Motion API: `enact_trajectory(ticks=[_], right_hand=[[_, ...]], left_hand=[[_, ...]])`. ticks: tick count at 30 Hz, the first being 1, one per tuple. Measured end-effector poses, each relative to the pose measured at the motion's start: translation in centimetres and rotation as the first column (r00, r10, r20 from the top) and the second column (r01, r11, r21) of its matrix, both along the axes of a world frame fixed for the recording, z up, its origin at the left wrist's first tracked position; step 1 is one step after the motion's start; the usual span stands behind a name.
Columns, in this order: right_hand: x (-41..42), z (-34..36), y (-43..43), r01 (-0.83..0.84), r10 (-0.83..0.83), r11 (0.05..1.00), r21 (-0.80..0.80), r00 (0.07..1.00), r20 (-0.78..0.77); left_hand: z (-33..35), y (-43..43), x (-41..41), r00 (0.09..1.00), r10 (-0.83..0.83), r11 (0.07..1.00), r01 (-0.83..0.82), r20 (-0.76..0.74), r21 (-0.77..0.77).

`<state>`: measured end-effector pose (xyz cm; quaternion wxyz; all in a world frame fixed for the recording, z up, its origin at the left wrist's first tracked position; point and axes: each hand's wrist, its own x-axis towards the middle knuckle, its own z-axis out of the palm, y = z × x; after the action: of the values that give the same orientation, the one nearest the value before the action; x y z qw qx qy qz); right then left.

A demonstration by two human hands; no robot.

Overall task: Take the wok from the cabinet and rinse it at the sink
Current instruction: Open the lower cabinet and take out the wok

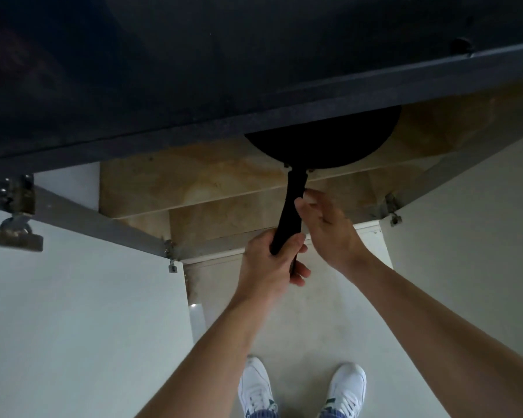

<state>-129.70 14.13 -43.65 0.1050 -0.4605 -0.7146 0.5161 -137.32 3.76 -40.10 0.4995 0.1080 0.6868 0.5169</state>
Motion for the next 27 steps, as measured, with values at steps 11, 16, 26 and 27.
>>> enact_trajectory(ticks=[11, 16, 26, 27], right_hand=[[-0.6, 0.1, -1.5, 0.104, -0.272, 0.822, -0.559, 0.936, -0.225], [-0.1, -0.1, -1.3, 0.095, -0.284, 0.819, -0.565, 0.924, -0.257], [-1.5, -1.5, 0.0, 0.056, -0.306, 0.732, -0.679, 0.918, -0.254], [-1.9, -1.5, 0.0, 0.056, -0.313, 0.711, -0.701, 0.918, -0.245]], left_hand=[[-0.8, -2.7, 0.8, 0.995, -0.017, 1.0, 0.015, 0.101, 0.018], [-1.4, -1.8, -0.6, 0.972, -0.184, 0.983, 0.18, 0.149, 0.04], [-2.3, -0.6, 0.5, 0.952, -0.112, 0.994, 0.113, 0.284, 0.015], [-2.5, -0.6, 0.4, 0.952, -0.113, 0.993, 0.116, 0.285, 0.007]])
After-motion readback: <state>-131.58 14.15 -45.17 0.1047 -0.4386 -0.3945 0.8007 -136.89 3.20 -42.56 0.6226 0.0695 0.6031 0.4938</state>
